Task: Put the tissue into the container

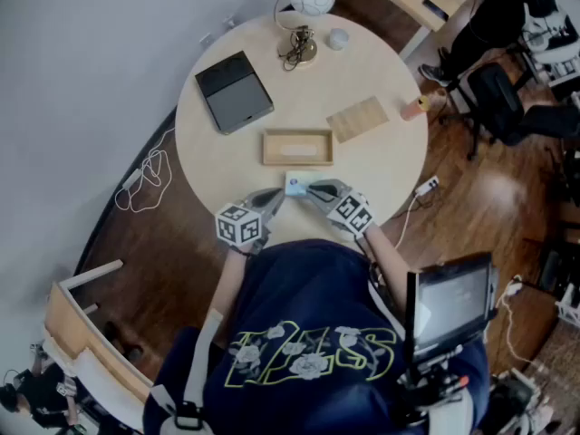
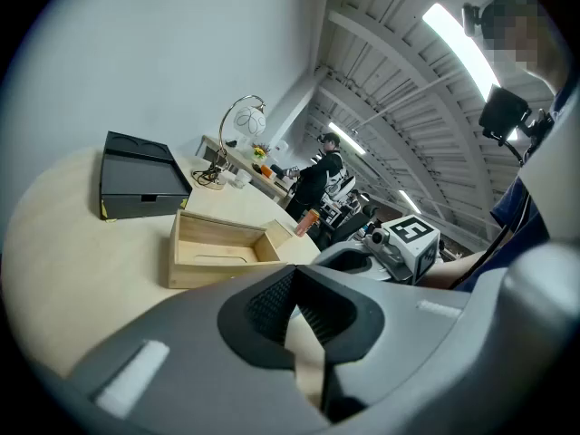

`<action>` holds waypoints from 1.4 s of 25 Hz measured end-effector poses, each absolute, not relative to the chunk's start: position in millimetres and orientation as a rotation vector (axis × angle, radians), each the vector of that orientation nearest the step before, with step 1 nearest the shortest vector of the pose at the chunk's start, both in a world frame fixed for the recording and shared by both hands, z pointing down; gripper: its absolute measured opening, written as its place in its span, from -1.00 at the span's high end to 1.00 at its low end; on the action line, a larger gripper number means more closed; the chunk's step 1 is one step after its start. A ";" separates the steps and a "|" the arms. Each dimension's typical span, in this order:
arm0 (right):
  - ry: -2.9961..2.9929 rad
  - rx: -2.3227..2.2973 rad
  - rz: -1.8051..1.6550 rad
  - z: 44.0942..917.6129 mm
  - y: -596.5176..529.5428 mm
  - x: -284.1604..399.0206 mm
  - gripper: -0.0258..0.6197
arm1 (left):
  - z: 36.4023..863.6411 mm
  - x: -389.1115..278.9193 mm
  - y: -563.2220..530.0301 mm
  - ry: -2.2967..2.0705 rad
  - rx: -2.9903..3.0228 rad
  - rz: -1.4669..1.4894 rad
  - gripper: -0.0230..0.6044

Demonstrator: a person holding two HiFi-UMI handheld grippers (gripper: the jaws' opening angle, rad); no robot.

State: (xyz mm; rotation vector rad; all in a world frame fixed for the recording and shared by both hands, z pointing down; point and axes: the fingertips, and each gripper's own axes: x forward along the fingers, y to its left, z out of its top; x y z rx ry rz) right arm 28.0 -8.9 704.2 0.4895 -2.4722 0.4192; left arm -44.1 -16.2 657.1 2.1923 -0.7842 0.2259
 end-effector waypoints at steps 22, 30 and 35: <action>-2.081 0.336 0.340 807.4 -35.2 24.5 -0.18 | 666.0 -53.0 -7.6 -0.820 2.184 0.226 0.91; -2.170 0.331 0.390 737.1 -53.0 17.6 -0.12 | 664.8 -57.2 -7.6 -0.832 2.179 0.218 0.91; -2.217 0.398 0.262 665.6 -115.8 -1.6 -0.12 | 666.0 -56.1 -11.8 -0.829 2.182 0.217 0.91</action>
